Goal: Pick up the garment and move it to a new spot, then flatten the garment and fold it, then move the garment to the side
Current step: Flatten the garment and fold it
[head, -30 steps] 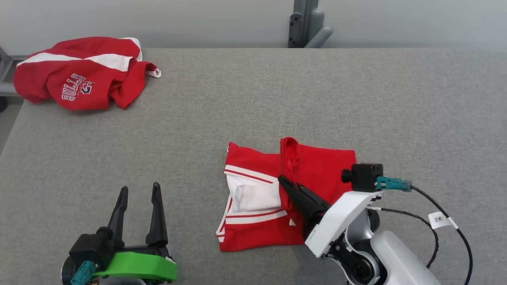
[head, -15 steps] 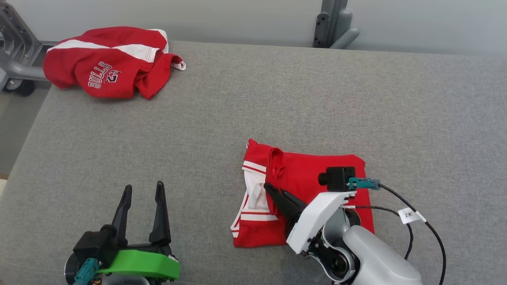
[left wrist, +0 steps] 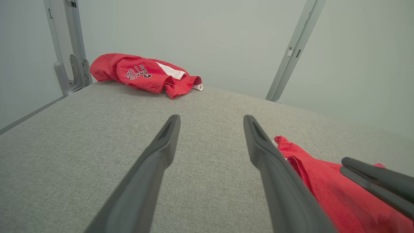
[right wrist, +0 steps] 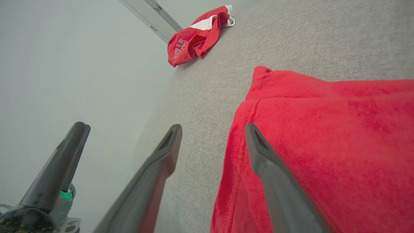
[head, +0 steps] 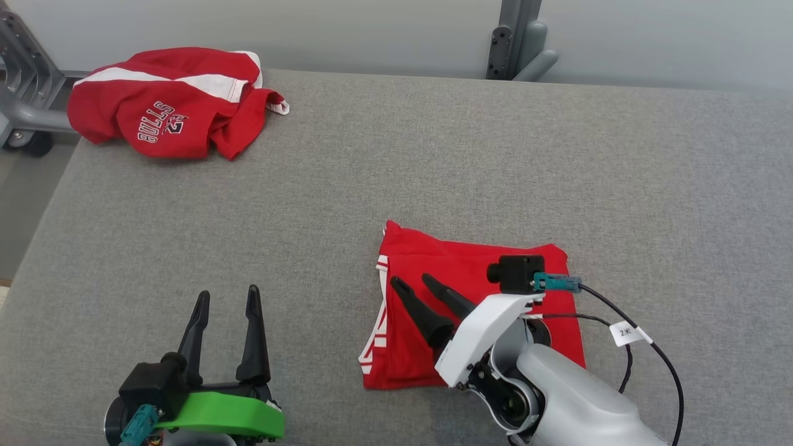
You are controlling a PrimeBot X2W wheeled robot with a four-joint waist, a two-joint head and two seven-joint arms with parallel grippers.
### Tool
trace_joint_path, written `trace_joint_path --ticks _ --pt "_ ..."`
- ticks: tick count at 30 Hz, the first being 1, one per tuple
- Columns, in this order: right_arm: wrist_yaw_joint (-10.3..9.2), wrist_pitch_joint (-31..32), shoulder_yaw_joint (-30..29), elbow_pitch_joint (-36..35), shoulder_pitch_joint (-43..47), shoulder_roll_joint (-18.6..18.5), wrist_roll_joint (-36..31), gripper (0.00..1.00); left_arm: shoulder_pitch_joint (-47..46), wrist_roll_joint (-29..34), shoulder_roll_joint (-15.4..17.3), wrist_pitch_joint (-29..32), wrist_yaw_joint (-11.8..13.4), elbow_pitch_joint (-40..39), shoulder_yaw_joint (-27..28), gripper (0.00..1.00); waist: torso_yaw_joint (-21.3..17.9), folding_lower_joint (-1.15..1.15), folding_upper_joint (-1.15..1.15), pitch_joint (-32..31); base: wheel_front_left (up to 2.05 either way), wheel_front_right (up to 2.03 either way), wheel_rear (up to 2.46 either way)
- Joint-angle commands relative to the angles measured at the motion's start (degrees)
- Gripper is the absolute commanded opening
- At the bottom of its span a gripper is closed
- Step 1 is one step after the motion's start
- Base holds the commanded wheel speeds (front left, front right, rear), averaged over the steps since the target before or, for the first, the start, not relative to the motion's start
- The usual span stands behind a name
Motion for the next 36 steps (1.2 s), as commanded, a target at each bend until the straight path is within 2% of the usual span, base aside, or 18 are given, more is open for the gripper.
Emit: trace_joint_path --ticks 1,7,12,23,30,36 --pt "0.02 -1.3 0.2 0.5 -0.9 -0.1 0.1 1.00 0.3 0.2 -0.1 0.0 -0.2 0.0 0.0 1.00 -0.2 0.00 0.38 -0.2 0.00 0.00 0.00" --pt "0.02 -7.6 -1.2 4.4 -3.8 -0.2 -7.8 1.00 1.0 0.4 0.0 0.0 0.1 -0.4 -0.2 1.00 -1.1 0.00 0.38 -0.8 0.00 0.00 0.00" --pt "0.02 -9.2 -6.5 4.1 -3.5 -0.5 -15.2 1.00 1.1 0.5 -0.1 0.0 -0.4 -0.1 -0.3 1.00 -2.4 0.00 0.38 -1.4 0.00 0.00 0.00" --pt "0.01 -9.2 -29.5 -11.8 8.5 -0.4 -40.4 1.00 1.2 2.2 -0.5 0.0 -0.7 0.1 0.8 1.00 -5.7 0.00 0.38 -3.0 0.00 0.00 0.00" --pt "0.01 -9.2 -37.4 -19.1 15.8 -0.1 -46.6 1.00 1.8 3.3 -0.9 0.0 -0.8 -0.6 2.7 1.00 -7.0 0.00 0.38 -3.6 0.00 0.00 0.00" --pt "0.01 -9.2 -41.1 -23.3 21.0 0.0 -46.2 1.00 2.9 3.7 -1.4 0.0 -0.8 -1.3 4.4 1.00 -7.9 0.00 0.38 -4.1 0.00 0.00 0.00"
